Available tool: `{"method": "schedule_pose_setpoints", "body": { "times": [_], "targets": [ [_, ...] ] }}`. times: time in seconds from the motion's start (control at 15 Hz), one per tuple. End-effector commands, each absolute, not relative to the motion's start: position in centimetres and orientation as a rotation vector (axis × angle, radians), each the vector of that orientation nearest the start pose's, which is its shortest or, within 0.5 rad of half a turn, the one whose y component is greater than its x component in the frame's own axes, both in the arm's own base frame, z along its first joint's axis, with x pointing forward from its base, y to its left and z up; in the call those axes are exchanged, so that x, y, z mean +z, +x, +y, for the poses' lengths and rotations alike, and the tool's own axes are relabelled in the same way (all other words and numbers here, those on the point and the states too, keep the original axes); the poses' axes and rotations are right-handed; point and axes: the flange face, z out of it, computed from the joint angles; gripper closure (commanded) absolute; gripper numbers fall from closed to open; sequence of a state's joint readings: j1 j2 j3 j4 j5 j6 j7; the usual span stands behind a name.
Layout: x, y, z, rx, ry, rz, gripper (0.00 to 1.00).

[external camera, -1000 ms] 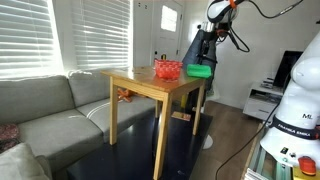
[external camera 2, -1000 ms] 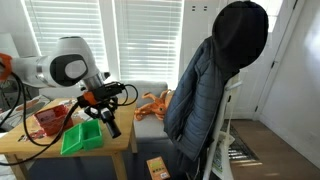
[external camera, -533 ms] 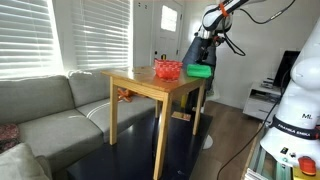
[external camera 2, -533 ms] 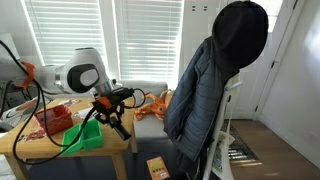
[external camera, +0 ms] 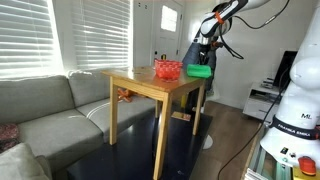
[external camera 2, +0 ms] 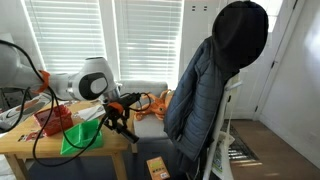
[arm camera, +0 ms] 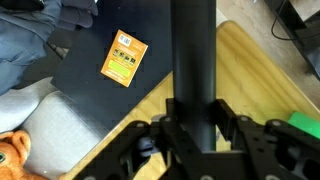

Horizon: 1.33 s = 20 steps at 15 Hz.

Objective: Place the remote on the table, then turn it around

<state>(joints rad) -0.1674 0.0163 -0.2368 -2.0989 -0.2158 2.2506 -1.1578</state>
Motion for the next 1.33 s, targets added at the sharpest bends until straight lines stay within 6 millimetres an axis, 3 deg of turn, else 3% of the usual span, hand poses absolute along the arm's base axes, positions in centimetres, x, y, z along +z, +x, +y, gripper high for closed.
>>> {"method": "schedule_pose_setpoints", "body": {
  "times": [0.0, 0.87, 0.93, 1.07, 1.27],
  "targets": [
    [42.0, 51.9, -23.3, 0.056, -2.995, -1.539, 0.82],
    [40.8, 52.8, -20.4, 0.111, -2.890, -1.730, 0.82],
    [40.9, 52.9, -20.2, 0.108, -2.887, -1.736, 0.72],
    [41.1, 53.0, -19.8, 0.102, -2.882, -1.742, 0.31],
    [41.7, 52.9, -19.5, 0.085, -2.885, -1.749, 0.12]
  ]
}}
